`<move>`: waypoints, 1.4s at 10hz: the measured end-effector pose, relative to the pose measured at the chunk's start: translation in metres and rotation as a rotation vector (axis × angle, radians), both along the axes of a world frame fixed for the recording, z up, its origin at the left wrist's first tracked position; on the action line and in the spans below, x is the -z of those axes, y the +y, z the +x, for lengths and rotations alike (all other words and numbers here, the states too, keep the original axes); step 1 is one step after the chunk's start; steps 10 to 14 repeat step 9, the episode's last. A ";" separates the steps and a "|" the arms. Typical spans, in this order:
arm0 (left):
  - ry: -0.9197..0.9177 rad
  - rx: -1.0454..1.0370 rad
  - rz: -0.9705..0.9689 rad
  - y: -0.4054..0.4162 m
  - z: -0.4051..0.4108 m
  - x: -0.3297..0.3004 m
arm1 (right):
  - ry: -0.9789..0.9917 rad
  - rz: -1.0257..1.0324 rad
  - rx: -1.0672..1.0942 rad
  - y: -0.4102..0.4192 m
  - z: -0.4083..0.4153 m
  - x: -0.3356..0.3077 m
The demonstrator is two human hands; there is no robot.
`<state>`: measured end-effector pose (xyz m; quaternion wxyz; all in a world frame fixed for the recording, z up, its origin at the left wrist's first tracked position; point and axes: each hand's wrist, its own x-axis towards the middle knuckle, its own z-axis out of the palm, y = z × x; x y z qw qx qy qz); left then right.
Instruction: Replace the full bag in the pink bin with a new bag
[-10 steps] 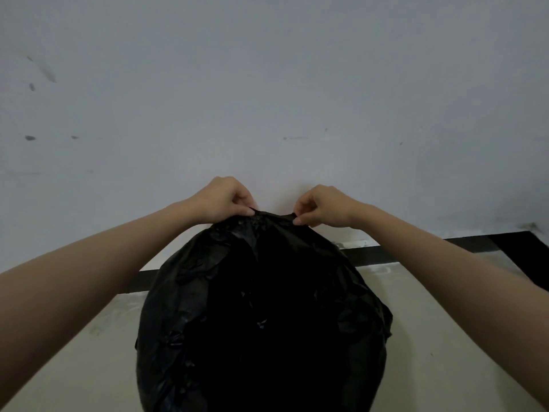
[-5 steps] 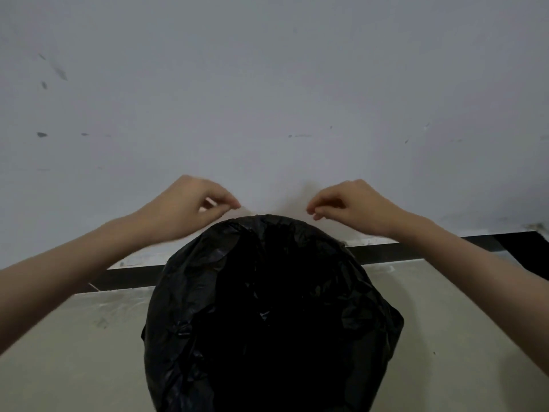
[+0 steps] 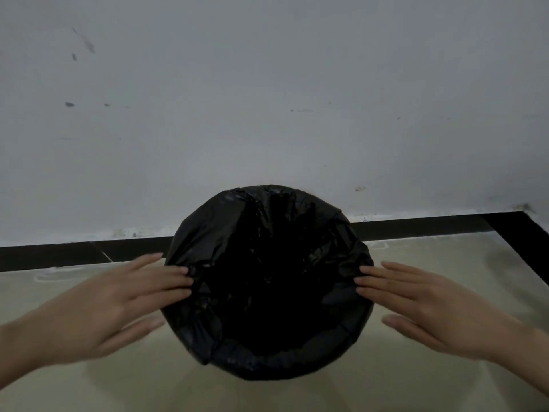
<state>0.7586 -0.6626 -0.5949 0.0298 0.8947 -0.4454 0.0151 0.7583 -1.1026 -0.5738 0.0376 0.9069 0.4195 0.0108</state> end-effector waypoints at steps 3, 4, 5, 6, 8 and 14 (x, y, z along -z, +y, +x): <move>-0.107 -0.211 0.735 -0.095 0.065 -0.016 | 0.087 -0.353 0.106 0.074 0.059 -0.001; -0.044 -0.304 0.882 -0.080 0.078 -0.024 | 0.158 -0.466 0.164 0.067 0.071 -0.004; -0.117 -0.152 0.636 -0.073 0.061 -0.038 | 0.112 -0.312 0.098 0.070 0.053 -0.015; -0.140 0.084 0.301 -0.070 0.023 -0.046 | -0.031 -0.073 -0.098 0.073 0.022 -0.024; 0.010 0.131 0.226 -0.030 -0.013 -0.028 | 0.136 -0.062 -0.215 0.050 -0.022 -0.007; -0.033 0.084 0.201 -0.036 -0.003 -0.027 | 0.086 -0.096 -0.157 0.052 -0.019 -0.013</move>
